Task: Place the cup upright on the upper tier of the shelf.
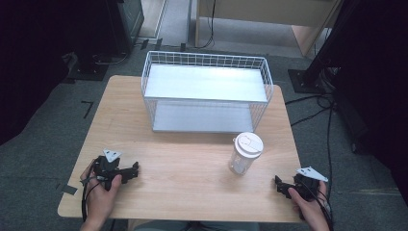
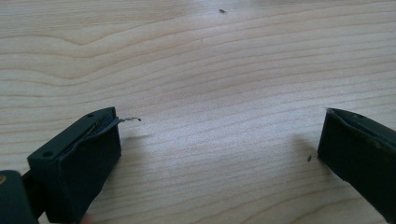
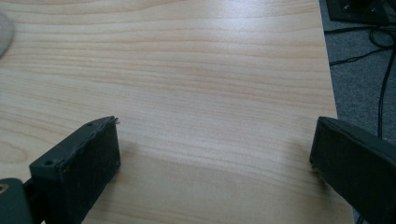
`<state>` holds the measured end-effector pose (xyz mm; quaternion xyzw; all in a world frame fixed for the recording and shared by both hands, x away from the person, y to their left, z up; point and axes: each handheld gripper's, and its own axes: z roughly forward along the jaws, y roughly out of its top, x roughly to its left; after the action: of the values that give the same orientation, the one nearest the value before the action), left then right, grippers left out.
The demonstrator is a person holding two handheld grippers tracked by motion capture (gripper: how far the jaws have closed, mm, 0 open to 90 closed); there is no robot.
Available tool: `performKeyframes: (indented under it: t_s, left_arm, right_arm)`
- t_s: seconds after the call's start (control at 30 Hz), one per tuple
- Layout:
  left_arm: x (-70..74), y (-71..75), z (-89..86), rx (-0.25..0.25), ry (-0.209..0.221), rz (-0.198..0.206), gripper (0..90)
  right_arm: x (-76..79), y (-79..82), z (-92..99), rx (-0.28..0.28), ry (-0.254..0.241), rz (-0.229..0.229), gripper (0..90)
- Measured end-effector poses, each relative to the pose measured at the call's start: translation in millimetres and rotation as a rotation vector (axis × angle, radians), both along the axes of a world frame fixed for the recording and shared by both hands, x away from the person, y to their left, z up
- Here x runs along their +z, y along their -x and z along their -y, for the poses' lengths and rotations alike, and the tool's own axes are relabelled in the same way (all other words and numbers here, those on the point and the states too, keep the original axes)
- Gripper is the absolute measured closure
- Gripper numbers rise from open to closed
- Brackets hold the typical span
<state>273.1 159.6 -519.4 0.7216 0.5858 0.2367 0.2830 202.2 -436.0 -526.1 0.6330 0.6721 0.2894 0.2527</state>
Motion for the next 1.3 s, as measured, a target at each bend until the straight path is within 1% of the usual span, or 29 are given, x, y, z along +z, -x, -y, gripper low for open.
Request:
performKeyframes:
  t_s: [0.17, 0.2, 0.23, 0.27, 0.33, 0.43, 0.47, 0.5, 0.53, 0.57, 0.6, 0.63, 0.67, 0.7, 0.73, 0.83, 0.87, 0.9, 0.93, 0.97, 1.0, 1.03, 1.07, 1.1, 1.13, 1.17, 1.2, 1.27, 1.3]
  left_arm:
    - [0.0, 0.0, 0.0, 0.000, 0.000, 0.000, 0.0]
    - [0.0, 0.0, 0.0, 0.000, 0.000, 0.000, 0.0]
    - [0.0, 0.0, 0.0, 0.000, 0.001, 0.000, 0.0]
    - [0.0, 0.0, -0.1, 0.000, 0.000, 0.000, 0.0]
    - [0.0, 0.0, 0.0, 0.000, 0.001, 0.000, 0.0]
    - [0.1, 0.0, -0.1, -0.001, 0.000, 0.000, 0.0]
    - [0.0, 0.0, -0.1, 0.000, 0.000, 0.000, 0.0]
    - [0.0, 0.0, -0.1, -0.001, 0.000, 0.000, 0.0]
    - [0.0, 0.0, 0.0, 0.000, 0.000, 0.000, 0.0]
    - [0.0, 0.0, 0.0, 0.000, 0.000, 0.000, 0.0]
    - [0.0, 0.0, -0.1, 0.000, 0.000, 0.000, 0.0]
    - [0.0, 0.0, 0.0, 0.000, 0.000, 0.000, 0.0]
    - [0.0, 0.0, -0.1, 0.000, 0.000, 0.000, 0.0]
    - [0.0, 0.0, 0.0, 0.000, 0.000, 0.000, 0.0]
    - [0.0, 0.0, 0.0, 0.000, 0.000, 0.000, 0.0]
    - [0.0, 0.0, -0.1, -0.001, 0.000, 0.000, 0.0]
    - [0.0, 0.0, 0.0, 0.000, 0.000, 0.000, 0.0]
    - [0.0, 0.0, 0.0, 0.000, 0.000, 0.000, 0.0]
    - [0.0, 0.0, 0.0, 0.000, 0.000, 0.000, 0.0]
    - [0.0, 0.0, 0.0, 0.000, 0.000, 0.000, 0.0]
    - [0.0, 0.0, 0.0, 0.000, 0.000, 0.000, 0.0]
    - [0.0, 0.0, 0.0, 0.000, 0.000, 0.000, 0.0]
    - [0.0, 0.0, 0.0, 0.000, 0.000, 0.000, 0.0]
    - [0.0, 0.0, 0.0, 0.000, 0.000, 0.000, 0.0]
    - [0.0, 0.1, 0.0, 0.000, 0.000, 0.000, 0.0]
    - [0.0, 0.1, 0.0, 0.000, 0.000, 0.000, 0.0]
    - [0.0, 0.0, 0.0, 0.000, 0.000, 0.000, 0.0]
    - [0.0, 0.1, 0.0, 0.000, 0.000, 0.000, 0.0]
    - [0.0, 0.0, 0.0, 0.000, 0.001, 0.001, 0.0]
  right_arm:
    - [-0.1, -4.3, -1.3, -0.013, 0.005, 0.005, 1.6]
    - [0.9, -4.7, -2.5, -0.019, 0.005, -0.006, 1.7]
    - [0.9, -4.7, -2.5, -0.019, 0.005, -0.006, 1.7]
    - [1.8, -5.4, -4.5, -0.020, 0.007, -0.015, 1.6]
    - [3.2, -6.2, -10.6, -0.012, 0.023, -0.009, 1.7]
    - [6.3, -7.6, -21.9, 0.020, 0.015, 0.013, 1.6]
    - [8.5, -8.7, -29.2, 0.040, -0.002, 0.034, 1.6]
    - [9.3, -9.6, -32.6, 0.052, -0.009, 0.040, 1.6]
    - [9.7, -10.7, -36.5, 0.062, -0.017, 0.043, 1.6]
    - [9.7, -10.7, -36.5, 0.062, -0.017, 0.043, 1.6]
    - [9.9, -12.3, -45.1, 0.092, -0.034, 0.038, 1.6]
    - [9.9, -12.3, -45.1, 0.092, -0.034, 0.038, 1.6]
    - [10.0, -12.4, -48.0, 0.102, -0.040, 0.038, 1.6]
    - [10.9, -12.3, -55.6, 0.128, -0.061, 0.044, 1.6]
    - [10.9, -12.3, -55.6, 0.128, -0.061, 0.044, 1.6]
    - [14.6, -10.7, -68.1, 0.176, -0.085, 0.072, 1.7]
    - [19.2, -7.6, -80.5, 0.196, -0.095, 0.101, 1.8]
    - [19.2, -7.6, -80.5, 0.196, -0.095, 0.101, 1.8]
    - [23.7, -5.4, -91.8, 0.225, -0.106, 0.123, 1.8]
    - [26.3, -5.3, -97.9, 0.236, -0.108, 0.133, 1.8]
    - [26.3, -5.3, -97.9, 0.236, -0.108, 0.133, 1.8]
    - [28.8, -6.1, -103.2, 0.239, -0.105, 0.147, 1.8]
    - [33.5, -9.2, -110.8, 0.227, -0.111, 0.165, 1.8]
    - [33.5, -9.2, -110.8, 0.227, -0.111, 0.165, 1.8]
    - [37.8, -13.3, -115.1, 0.214, -0.122, 0.188, 1.8]
    - [39.8, -15.3, -116.7, 0.209, -0.120, 0.197, 1.8]
    - [39.8, -15.3, -116.7, 0.209, -0.120, 0.197, 1.8]
    - [43.8, -19.2, -119.6, 0.218, -0.121, 0.215, 1.8]
    - [46.4, -22.4, -122.5, 0.216, -0.141, 0.221, 1.8]
